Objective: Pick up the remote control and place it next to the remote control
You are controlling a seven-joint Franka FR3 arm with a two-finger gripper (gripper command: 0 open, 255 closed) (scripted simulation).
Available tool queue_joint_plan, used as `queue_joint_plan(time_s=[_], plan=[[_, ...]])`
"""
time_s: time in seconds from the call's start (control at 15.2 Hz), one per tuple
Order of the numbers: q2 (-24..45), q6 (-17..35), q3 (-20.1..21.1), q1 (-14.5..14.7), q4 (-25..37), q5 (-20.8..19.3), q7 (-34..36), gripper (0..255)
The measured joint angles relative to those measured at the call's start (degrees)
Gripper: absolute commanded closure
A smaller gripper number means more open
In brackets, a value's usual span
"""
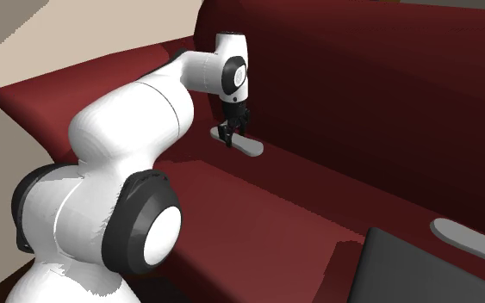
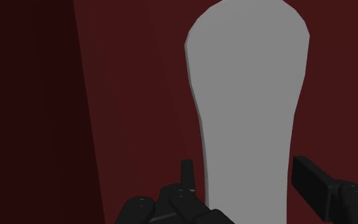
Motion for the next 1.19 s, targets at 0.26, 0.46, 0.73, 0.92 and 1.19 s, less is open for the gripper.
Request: queue_joint_plan(time_s=[0.26, 0.46, 0.73, 0.92, 1.19], plan=[[0.0, 0.01, 0.0, 0.0, 0.0, 0.0, 0.0, 255], [0.38, -1.63, -0.05, -0.12, 1.96, 0.2, -0.12, 255], [1.11, -4.6, -0.2, -0.43, 5.57, 0.6, -0.47, 255], [1.75, -7.36, -0.31, -0.7, 8.88, 0.95, -0.72, 255], [3.1, -10.94, -0.55, -1.32, 13.61, 1.7, -1.29, 255]])
